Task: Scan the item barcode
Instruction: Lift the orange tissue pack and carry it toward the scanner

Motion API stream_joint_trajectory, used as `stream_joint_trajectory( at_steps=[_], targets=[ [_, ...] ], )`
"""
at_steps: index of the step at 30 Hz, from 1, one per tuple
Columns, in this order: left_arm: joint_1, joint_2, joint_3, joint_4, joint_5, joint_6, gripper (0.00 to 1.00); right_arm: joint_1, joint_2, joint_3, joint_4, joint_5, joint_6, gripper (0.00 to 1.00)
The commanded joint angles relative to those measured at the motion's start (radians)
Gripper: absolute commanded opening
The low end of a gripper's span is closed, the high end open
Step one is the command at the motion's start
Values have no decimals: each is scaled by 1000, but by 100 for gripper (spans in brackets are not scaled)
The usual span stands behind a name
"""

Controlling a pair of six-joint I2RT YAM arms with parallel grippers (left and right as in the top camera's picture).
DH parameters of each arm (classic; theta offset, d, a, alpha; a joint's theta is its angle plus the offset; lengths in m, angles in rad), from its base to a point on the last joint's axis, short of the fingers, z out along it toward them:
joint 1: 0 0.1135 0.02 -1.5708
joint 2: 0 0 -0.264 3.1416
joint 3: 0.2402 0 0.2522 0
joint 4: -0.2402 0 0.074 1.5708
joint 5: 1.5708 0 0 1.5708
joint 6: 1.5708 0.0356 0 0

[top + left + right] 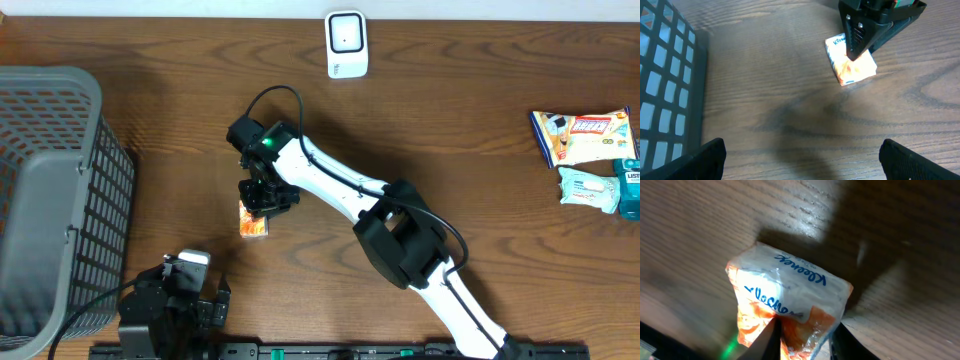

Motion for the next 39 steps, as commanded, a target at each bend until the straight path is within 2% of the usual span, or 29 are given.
stream_joint_trajectory(
  at_steps=[1, 2, 4, 10, 13, 20, 22, 26, 29, 33, 36, 39],
  targets=[
    [5, -1, -2, -2, -5, -13, 98, 4, 20, -51, 23, 32, 19, 19],
    [5, -1, -2, -2, -5, -13, 98, 4, 20, -55, 27, 33, 19, 16],
    [5, -1, -2, -2, -5, -13, 98, 4, 20, -55, 34, 33, 19, 1],
    [5, -1, -2, -2, -5, -13, 98, 5, 20, -55, 26, 61, 14, 1],
    [5, -1, -2, -2, -5, -13, 98, 3, 20, -55, -5, -2, -60, 1],
    [5, -1, -2, -2, -5, -13, 98, -78, 20, -55, -5, -609, -479, 1],
    [5, -1, -2, -2, -5, -13, 98, -111, 20, -55, -40, -715, -588, 1],
    [5, -1, -2, -2, -5, -13, 98, -159, 20, -55, -107, -775, -713, 1],
    [5, -1, -2, -2, -5, -13, 98, -195, 20, -55, -174, -846, -864, 1],
    [5, -1, -2, -2, -5, -13, 98, -243, 20, -55, -323, -969, -1146, 1],
    [5, -1, -2, -2, -5, -13, 98, -264, 20, -55, -423, -990, -1346, 1],
    [5, -1, -2, -2, -5, -13, 98, -282, 20, -55, -602, -1022, -1615, 1]
  ],
)
